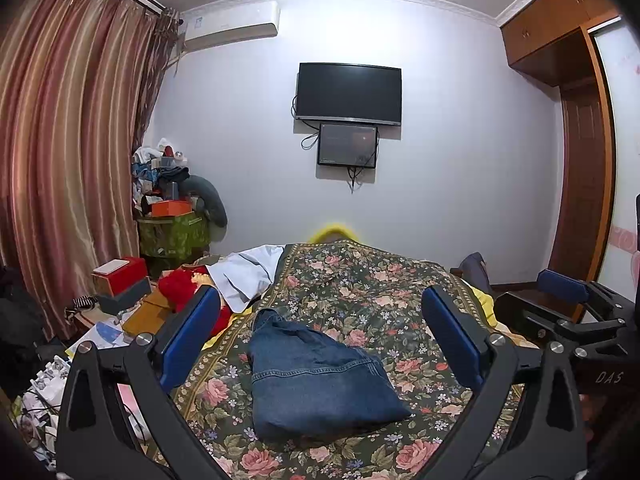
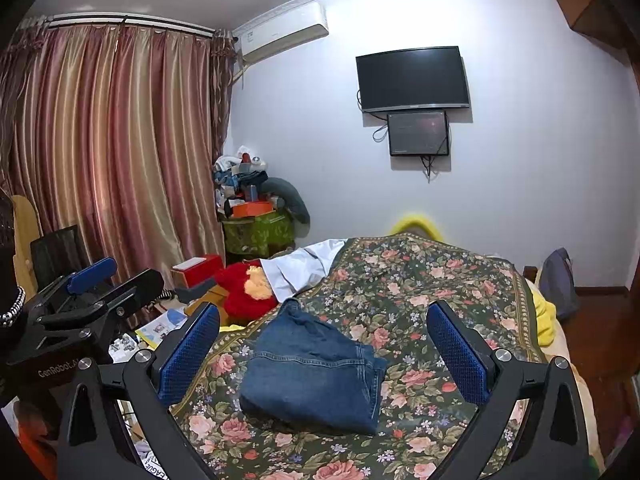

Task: Fold large clothes

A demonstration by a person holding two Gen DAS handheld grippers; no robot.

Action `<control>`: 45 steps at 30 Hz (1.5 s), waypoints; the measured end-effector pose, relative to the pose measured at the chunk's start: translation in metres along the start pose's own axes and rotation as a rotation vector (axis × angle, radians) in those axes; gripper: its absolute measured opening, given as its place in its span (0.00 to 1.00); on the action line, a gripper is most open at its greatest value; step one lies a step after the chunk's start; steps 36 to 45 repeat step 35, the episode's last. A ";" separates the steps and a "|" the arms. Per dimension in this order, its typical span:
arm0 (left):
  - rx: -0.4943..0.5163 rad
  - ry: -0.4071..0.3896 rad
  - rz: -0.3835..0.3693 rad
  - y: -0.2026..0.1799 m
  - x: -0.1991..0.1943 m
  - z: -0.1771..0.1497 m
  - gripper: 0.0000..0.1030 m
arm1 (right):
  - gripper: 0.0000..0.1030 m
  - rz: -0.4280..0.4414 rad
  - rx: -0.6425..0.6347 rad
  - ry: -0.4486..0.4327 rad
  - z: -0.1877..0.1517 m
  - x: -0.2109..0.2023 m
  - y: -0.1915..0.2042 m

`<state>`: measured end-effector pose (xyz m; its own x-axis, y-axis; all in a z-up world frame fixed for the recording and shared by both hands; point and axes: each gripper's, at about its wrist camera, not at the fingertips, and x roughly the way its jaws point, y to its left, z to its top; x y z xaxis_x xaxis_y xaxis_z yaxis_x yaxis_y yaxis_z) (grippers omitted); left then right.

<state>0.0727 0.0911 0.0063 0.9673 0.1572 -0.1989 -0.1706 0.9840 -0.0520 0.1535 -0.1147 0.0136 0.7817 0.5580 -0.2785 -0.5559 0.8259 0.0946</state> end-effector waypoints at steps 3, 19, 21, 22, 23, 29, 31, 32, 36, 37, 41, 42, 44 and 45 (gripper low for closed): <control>-0.003 0.004 -0.004 0.000 0.001 -0.001 0.99 | 1.00 0.001 0.000 0.000 0.000 0.000 0.000; -0.063 0.042 -0.033 0.012 0.007 -0.001 0.99 | 1.00 -0.007 0.014 -0.017 0.005 -0.003 -0.007; -0.065 0.043 -0.031 0.013 0.007 -0.001 0.99 | 1.00 -0.006 0.021 -0.017 0.005 -0.004 -0.008; -0.064 0.044 -0.030 0.013 0.007 -0.002 0.99 | 1.00 -0.006 0.023 -0.017 0.005 -0.004 -0.009; -0.064 0.045 -0.028 0.013 0.007 -0.002 0.99 | 1.00 -0.006 0.027 -0.017 0.005 -0.004 -0.009; -0.052 0.046 -0.024 0.011 0.008 -0.003 0.99 | 1.00 -0.005 0.032 -0.009 0.004 -0.002 -0.011; -0.048 0.047 -0.028 0.010 0.007 -0.003 0.99 | 1.00 -0.004 0.031 -0.008 0.004 -0.002 -0.010; -0.048 0.047 -0.027 0.010 0.007 -0.003 0.99 | 1.00 -0.004 0.031 -0.009 0.004 -0.002 -0.010; -0.045 0.049 -0.028 0.009 0.007 -0.003 0.99 | 1.00 -0.004 0.029 -0.012 0.004 -0.002 -0.010; -0.045 0.049 -0.028 0.009 0.007 -0.003 0.99 | 1.00 -0.004 0.029 -0.012 0.004 -0.002 -0.010; -0.045 0.049 -0.028 0.009 0.007 -0.003 0.99 | 1.00 -0.004 0.029 -0.012 0.004 -0.002 -0.010; -0.045 0.049 -0.028 0.009 0.007 -0.003 0.99 | 1.00 -0.004 0.029 -0.012 0.004 -0.002 -0.010; -0.045 0.049 -0.028 0.009 0.007 -0.003 0.99 | 1.00 -0.004 0.029 -0.012 0.004 -0.002 -0.010; -0.045 0.049 -0.028 0.009 0.007 -0.003 0.99 | 1.00 -0.004 0.029 -0.012 0.004 -0.002 -0.010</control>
